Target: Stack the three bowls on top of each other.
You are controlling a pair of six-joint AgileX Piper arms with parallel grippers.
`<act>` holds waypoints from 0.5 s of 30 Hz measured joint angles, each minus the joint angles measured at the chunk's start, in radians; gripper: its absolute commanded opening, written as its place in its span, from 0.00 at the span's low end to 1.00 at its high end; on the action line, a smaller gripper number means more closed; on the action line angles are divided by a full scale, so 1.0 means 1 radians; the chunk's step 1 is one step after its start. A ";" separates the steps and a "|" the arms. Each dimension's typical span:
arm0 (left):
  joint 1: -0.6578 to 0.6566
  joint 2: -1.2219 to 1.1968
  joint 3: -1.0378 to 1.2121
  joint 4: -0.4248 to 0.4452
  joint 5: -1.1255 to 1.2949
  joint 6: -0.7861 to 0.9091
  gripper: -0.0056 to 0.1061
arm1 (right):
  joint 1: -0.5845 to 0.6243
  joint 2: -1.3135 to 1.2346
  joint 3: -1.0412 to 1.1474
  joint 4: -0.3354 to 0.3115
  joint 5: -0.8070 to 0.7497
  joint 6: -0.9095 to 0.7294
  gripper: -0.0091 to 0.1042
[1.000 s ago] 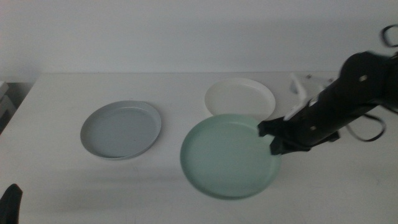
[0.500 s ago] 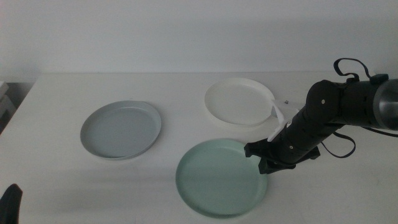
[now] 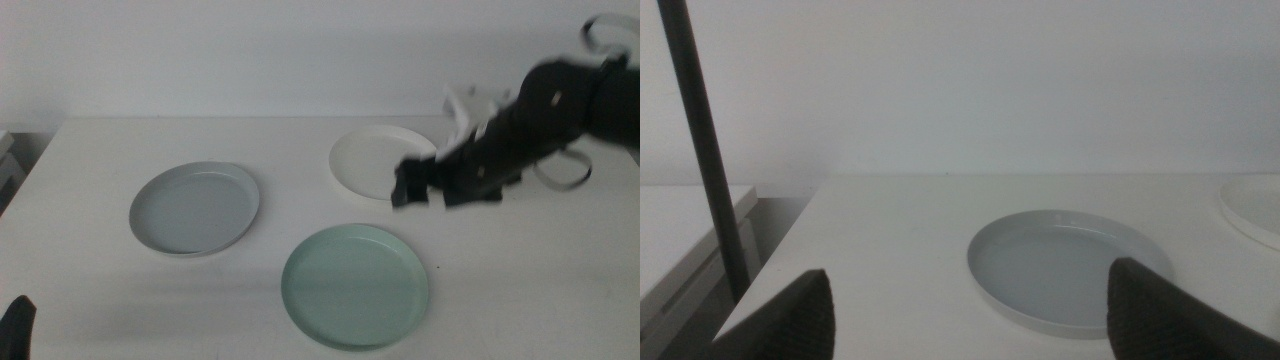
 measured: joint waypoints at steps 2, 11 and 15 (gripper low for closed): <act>0.000 0.000 0.000 0.000 0.000 0.000 0.86 | -0.021 -0.009 -0.077 -0.021 0.042 0.004 0.67; 0.000 0.000 0.000 0.000 0.000 0.000 0.86 | -0.156 0.190 -0.436 -0.114 0.150 0.043 0.67; 0.000 0.000 0.000 0.000 0.000 0.000 0.86 | -0.173 0.323 -0.567 -0.135 0.182 0.045 0.67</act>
